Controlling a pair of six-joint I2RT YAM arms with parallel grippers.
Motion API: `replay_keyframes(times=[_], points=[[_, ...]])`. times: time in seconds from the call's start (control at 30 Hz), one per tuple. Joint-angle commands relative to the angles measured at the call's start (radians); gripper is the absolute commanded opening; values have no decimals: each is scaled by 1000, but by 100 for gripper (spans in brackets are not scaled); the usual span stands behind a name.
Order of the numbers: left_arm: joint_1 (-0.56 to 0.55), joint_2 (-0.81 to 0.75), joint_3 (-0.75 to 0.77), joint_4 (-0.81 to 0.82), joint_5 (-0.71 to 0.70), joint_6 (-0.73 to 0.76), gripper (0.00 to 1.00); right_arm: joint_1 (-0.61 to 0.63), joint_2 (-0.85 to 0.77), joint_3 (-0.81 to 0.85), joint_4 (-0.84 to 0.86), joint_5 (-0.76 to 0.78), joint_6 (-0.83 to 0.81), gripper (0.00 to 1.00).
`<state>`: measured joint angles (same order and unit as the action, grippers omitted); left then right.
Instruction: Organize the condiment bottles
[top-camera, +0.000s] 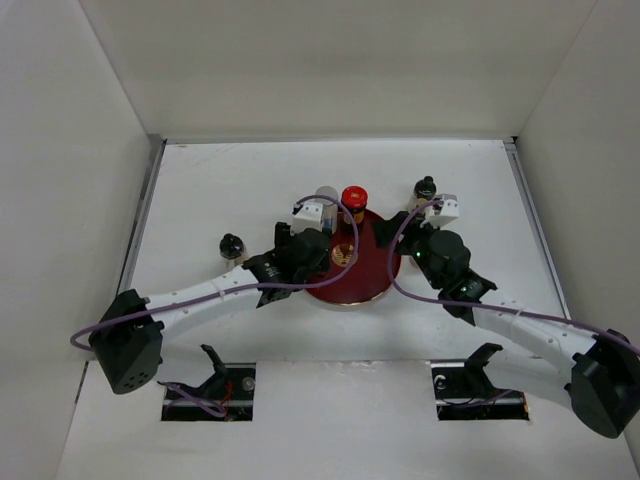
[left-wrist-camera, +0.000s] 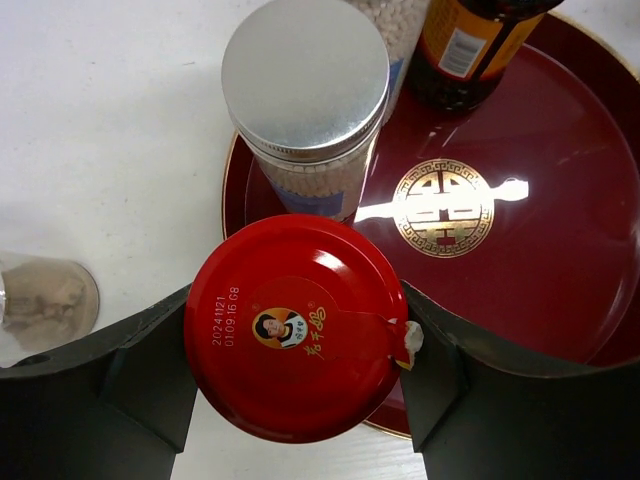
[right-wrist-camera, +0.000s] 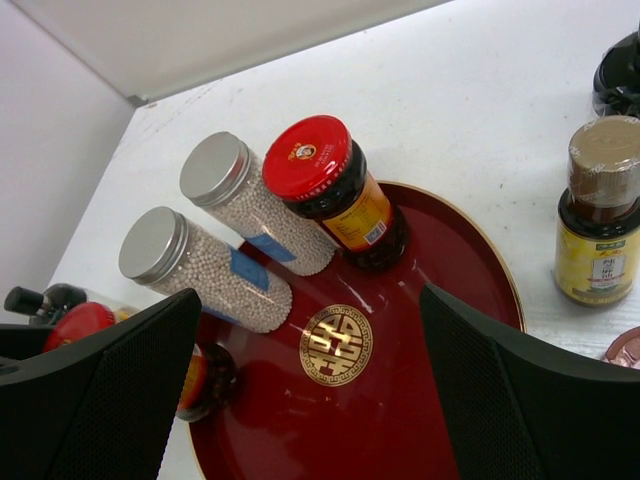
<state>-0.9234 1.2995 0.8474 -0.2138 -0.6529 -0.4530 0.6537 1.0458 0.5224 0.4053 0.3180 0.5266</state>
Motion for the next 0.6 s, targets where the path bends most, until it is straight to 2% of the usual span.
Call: replay_keyframes(times=[0.0,0.17,0.43,0.47,0.57], points=[[8,-5,9,159,-24,-7,44,-12,-23,2,52,15,-5,94],[14,3,-36,238,5,-12,46,-7,-15,5,53,16,-4,94],[38,46,-56,269,30,-7,50,-12,-15,4,55,15,-2,94],[38,44,-59,274,29,-6,52,-12,-15,4,53,13,-2,94],[38,15,-74,298,29,-1,72,-7,-15,5,53,16,-8,94]])
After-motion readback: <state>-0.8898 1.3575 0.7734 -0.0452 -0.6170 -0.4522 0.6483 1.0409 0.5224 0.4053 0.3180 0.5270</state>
